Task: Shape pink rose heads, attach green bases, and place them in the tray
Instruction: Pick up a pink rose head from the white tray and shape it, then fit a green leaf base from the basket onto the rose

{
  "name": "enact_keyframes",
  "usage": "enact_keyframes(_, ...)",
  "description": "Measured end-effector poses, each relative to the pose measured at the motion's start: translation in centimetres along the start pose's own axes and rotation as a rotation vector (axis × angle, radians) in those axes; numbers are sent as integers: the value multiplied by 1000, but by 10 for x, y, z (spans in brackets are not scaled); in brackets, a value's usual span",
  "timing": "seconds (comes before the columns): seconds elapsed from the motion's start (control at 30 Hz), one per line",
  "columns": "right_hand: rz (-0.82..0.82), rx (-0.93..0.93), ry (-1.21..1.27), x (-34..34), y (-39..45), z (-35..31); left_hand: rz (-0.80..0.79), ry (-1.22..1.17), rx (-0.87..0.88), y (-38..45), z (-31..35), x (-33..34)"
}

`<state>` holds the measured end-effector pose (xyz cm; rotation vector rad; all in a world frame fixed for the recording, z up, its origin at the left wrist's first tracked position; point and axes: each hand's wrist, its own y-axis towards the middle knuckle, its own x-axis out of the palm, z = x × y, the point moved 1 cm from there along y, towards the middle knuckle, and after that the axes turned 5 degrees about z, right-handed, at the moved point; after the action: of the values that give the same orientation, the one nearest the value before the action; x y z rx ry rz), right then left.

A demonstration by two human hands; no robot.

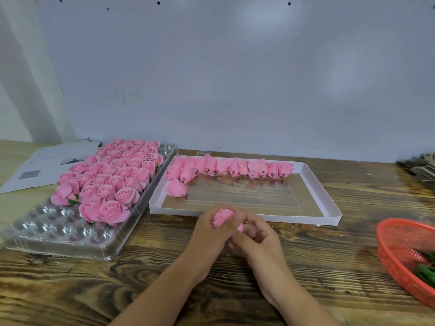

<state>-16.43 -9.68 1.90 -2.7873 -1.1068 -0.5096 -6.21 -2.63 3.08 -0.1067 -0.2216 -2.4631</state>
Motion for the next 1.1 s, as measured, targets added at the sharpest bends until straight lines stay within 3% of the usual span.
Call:
enact_keyframes(0.13,-8,31,-29,-3,1,-1,162,370,241,3,-2,-7)
enact_keyframes(0.37,-92,98,-76,-4,0,-1,271,471,359,2,-7,-10)
enact_keyframes(0.6,-52,70,-213,-1,0,-2,392,308,142,12,-13,-11)
enact_keyframes(0.8,-65,88,-252,-5,-2,-13,400,108,-27,13,-15,-14)
enact_keyframes(1.0,191,68,-311,-32,2,-28,412,135,-70,13,-17,-17)
enact_keyframes(1.1,391,-153,-549,-67,0,-55,424,163,-68,12,-18,-18)
